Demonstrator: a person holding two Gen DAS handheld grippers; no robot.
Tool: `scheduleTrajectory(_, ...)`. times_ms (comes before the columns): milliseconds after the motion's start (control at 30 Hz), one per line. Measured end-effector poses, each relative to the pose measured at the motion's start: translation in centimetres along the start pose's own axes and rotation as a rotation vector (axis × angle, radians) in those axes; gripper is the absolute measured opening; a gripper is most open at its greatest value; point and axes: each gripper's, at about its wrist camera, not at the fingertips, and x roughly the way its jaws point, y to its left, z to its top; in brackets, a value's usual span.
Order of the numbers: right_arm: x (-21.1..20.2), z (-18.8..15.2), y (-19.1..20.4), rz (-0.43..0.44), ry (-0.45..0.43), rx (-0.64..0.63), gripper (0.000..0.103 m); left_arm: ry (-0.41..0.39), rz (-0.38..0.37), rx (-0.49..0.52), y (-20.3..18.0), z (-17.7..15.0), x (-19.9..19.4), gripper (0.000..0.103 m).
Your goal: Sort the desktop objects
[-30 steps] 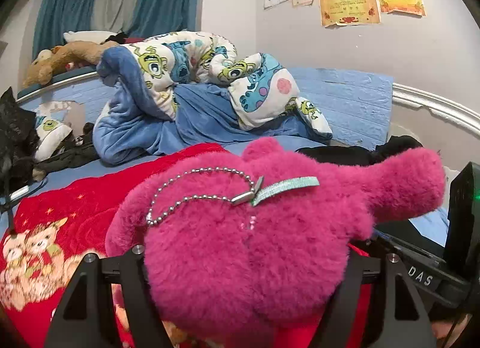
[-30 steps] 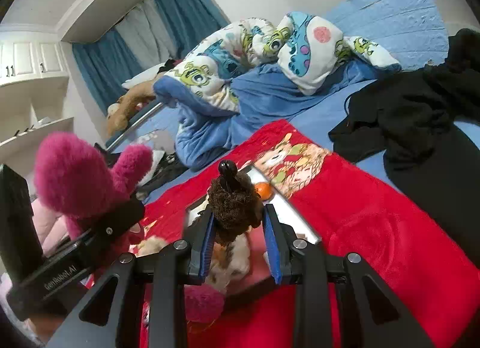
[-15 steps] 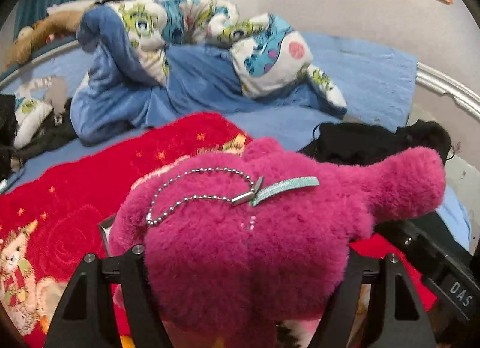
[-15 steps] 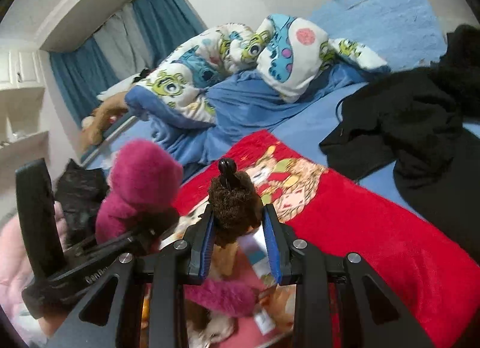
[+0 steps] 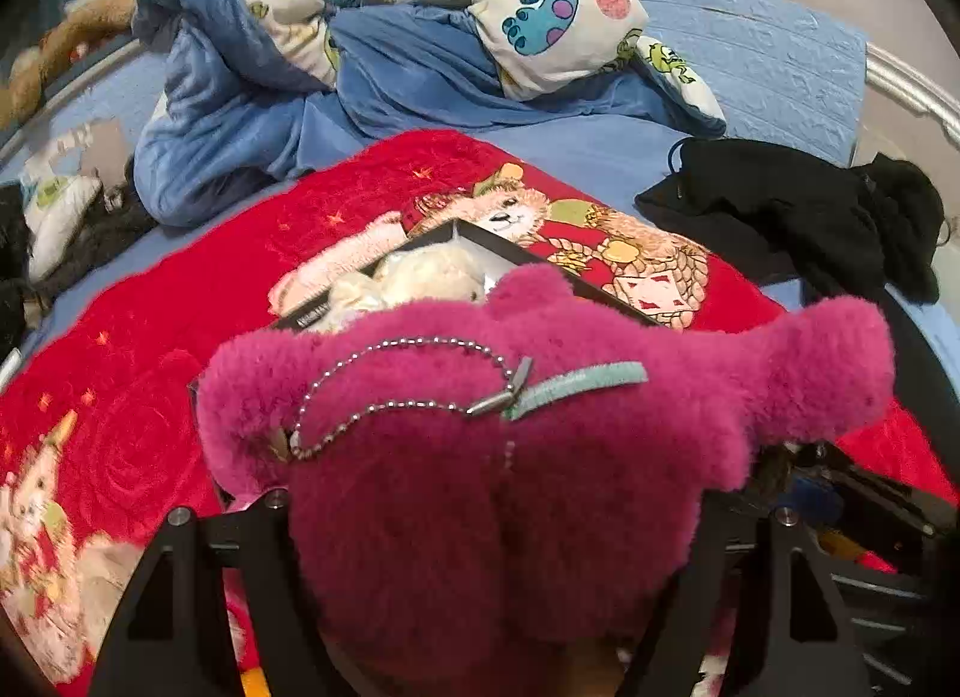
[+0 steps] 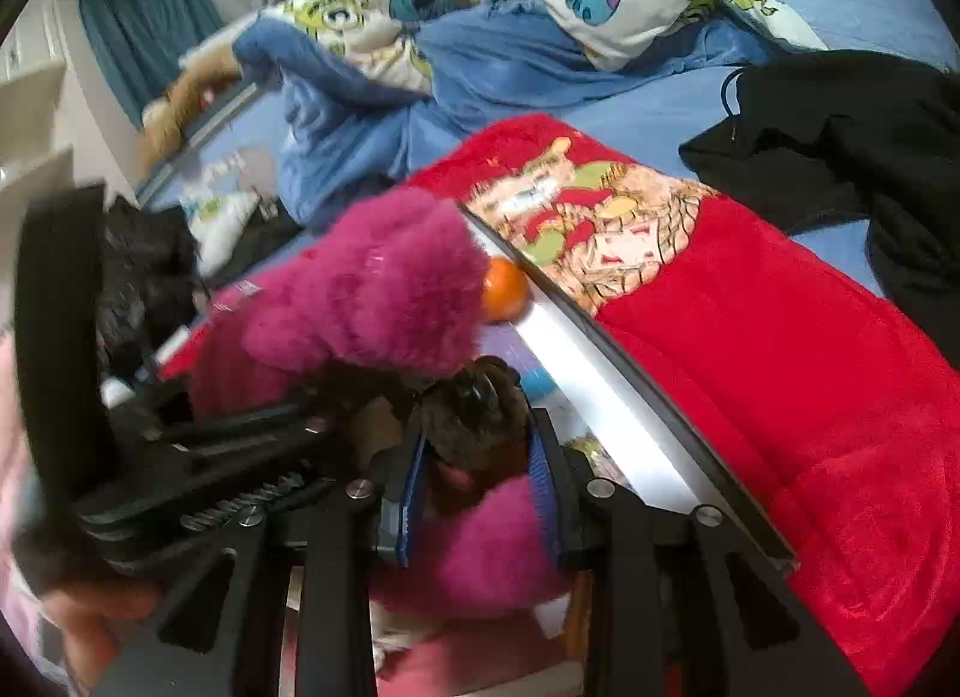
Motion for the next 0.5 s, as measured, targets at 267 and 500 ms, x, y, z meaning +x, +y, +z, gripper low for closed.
scheduleTrajectory(267,0.14,-0.54,0.43,-0.044,-0.005,-0.05,0.03,0.014,0.009,0.011,0.1,-0.31,0.82,0.076)
scheduleTrajectory(500,0.3,-0.35,0.73,-0.05,0.001,-0.066,0.03,0.011,0.021,0.026,-0.12,-0.62,0.61,0.076)
